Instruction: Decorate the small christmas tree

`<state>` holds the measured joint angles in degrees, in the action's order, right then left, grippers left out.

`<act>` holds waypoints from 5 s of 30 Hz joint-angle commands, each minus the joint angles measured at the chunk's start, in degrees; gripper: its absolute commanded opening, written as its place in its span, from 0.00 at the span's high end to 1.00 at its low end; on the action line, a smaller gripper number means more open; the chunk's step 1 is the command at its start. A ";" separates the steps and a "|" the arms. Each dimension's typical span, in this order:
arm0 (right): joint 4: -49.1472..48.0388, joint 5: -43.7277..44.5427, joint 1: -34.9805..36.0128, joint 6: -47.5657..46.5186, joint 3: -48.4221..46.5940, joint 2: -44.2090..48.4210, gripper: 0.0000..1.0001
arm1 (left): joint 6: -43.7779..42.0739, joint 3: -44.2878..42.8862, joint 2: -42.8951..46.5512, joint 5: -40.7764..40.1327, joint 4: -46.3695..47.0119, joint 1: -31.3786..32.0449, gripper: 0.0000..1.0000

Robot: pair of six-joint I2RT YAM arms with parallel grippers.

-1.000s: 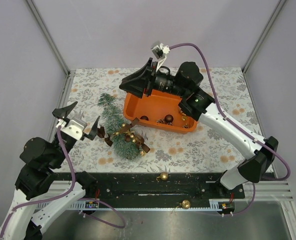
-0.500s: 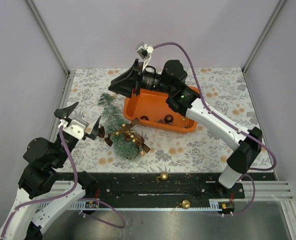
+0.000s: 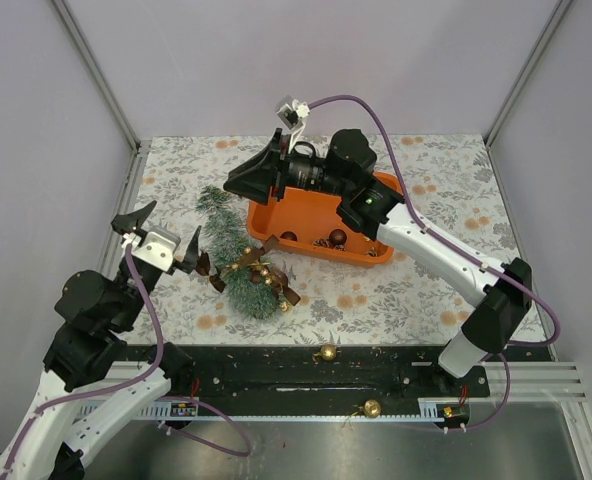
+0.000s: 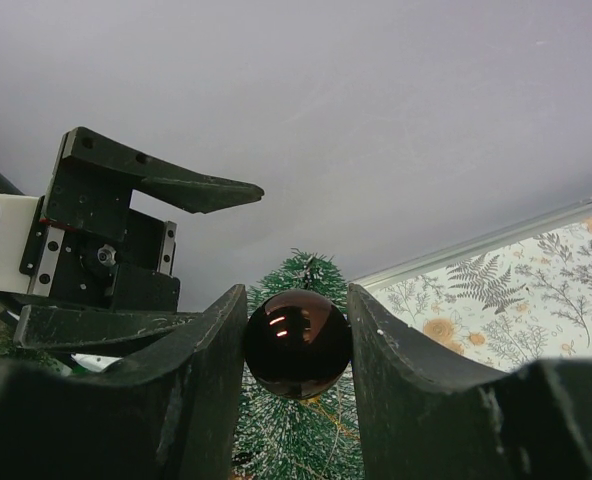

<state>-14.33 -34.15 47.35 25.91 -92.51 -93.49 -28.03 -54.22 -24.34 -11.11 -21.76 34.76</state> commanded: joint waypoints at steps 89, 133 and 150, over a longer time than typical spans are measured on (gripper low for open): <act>-39.91 14.20 2.74 9.61 27.38 8.50 0.60 | -1.59 2.54 -0.62 8.74 4.79 -0.57 0.55; -23.55 11.83 9.95 -9.39 8.84 1.91 0.60 | -0.62 2.89 -0.54 9.88 5.50 -0.57 0.63; -29.61 12.62 6.26 -7.02 8.31 -0.90 0.57 | -0.01 3.24 -0.18 10.85 5.50 -0.57 0.64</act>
<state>-39.03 -21.67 54.76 17.15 -81.38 -93.32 -29.21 -50.96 -25.12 -1.67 -19.57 34.48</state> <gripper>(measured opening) 0.496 0.365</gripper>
